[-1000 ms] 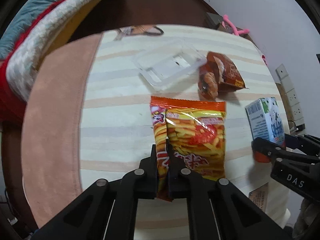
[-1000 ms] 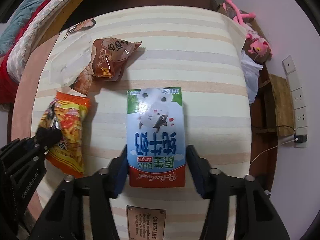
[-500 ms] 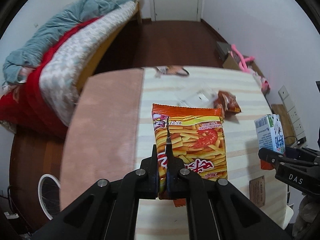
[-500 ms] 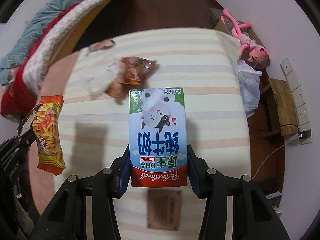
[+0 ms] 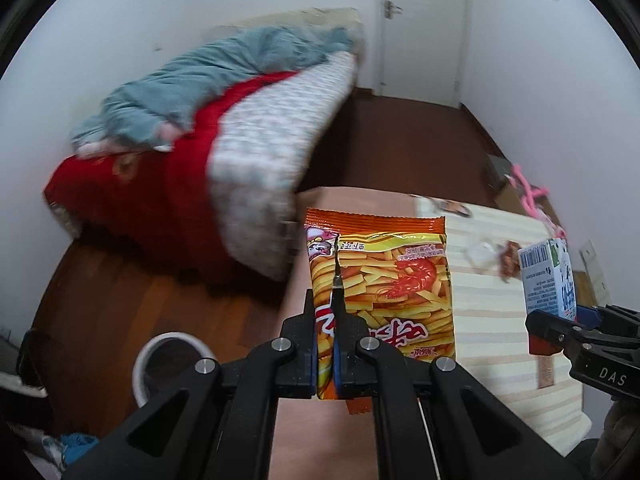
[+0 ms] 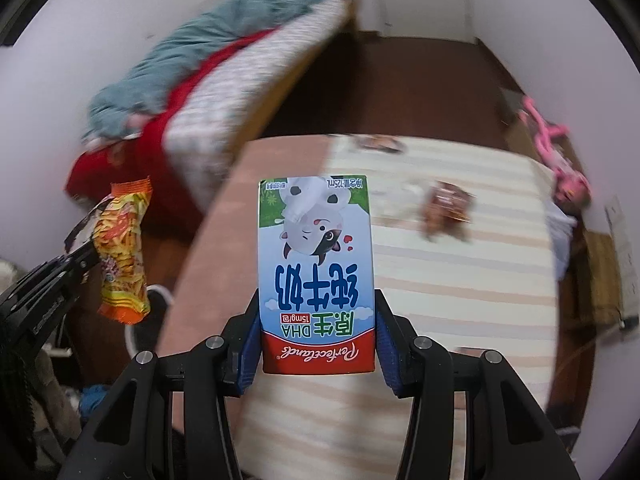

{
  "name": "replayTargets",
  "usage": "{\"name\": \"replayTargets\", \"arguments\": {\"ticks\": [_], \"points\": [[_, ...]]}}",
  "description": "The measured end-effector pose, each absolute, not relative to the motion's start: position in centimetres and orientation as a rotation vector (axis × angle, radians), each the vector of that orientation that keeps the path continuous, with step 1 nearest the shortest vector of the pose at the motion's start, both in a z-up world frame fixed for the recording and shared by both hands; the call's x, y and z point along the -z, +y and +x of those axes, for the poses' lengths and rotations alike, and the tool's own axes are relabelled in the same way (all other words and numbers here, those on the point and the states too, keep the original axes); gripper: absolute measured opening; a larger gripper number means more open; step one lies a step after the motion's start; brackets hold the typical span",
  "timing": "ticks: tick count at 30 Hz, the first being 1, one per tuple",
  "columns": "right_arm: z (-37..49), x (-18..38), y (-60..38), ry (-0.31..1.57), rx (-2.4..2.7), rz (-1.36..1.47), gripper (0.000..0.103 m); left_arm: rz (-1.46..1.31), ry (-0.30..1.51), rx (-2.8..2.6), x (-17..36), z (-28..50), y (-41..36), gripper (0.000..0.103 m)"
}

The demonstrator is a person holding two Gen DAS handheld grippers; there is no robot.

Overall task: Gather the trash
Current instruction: 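Carry the chip bag and milk carton over the bin and release both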

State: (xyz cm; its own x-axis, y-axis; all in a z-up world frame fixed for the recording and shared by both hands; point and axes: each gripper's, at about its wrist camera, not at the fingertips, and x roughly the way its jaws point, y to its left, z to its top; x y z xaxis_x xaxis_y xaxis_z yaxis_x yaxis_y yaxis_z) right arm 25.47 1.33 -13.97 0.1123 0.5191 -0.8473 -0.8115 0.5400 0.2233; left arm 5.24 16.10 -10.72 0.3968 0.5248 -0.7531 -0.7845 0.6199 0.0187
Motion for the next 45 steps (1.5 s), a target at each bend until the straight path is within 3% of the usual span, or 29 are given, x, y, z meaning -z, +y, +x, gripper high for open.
{"name": "replayTargets", "arguments": {"ticks": [6,12,21,31,36,37,39,41,42,44,45], "points": [[16.3,12.9,6.8,1.054,-1.157,-0.371,0.051,-0.399,0.782,-0.982,10.0,-4.6,19.7,0.002],[6.7,14.8,13.8,1.088,-1.297,-0.439,0.051,-0.457,0.822,-1.1,12.5,-12.6,24.3,0.002],[-3.5,23.1,24.9,1.187,-1.355,-0.603,0.051,-0.666,0.927,-1.185,21.3,-20.6,31.5,0.002],[-7.6,34.1,32.9,1.317,-1.314,-0.787,0.051,-0.977,1.068,-1.09,33.9,-23.2,37.9,0.004],[-9.0,39.0,35.8,1.387,-1.289,-0.856,0.051,-1.099,1.114,-1.044,37.6,-23.5,39.7,0.006],[-9.2,39.9,36.4,1.391,-1.287,-0.865,0.051,-1.109,1.117,-1.04,37.9,-23.7,39.9,0.009],[-9.3,41.0,37.2,1.398,-1.286,-0.882,0.051,-1.118,1.123,-1.058,38.1,-23.8,40.1,0.026],[-9.4,41.8,38.0,1.407,-1.294,-0.89,0.052,-1.131,1.101,-1.079,38.0,-24.5,40.4,0.093],[-9.6,42.0,38.4,1.41,-1.294,-0.896,0.052,-1.132,1.093,-1.087,38.0,-25.1,40.3,0.099],[-9.7,42.3,39.1,1.41,-1.301,-0.898,0.054,-1.133,1.093,-1.107,37.8,-26.0,40.0,0.1],[-9.8,42.7,39.6,1.411,-1.303,-0.899,0.065,-1.133,1.099,-1.121,37.8,-26.4,39.8,0.1]]}}
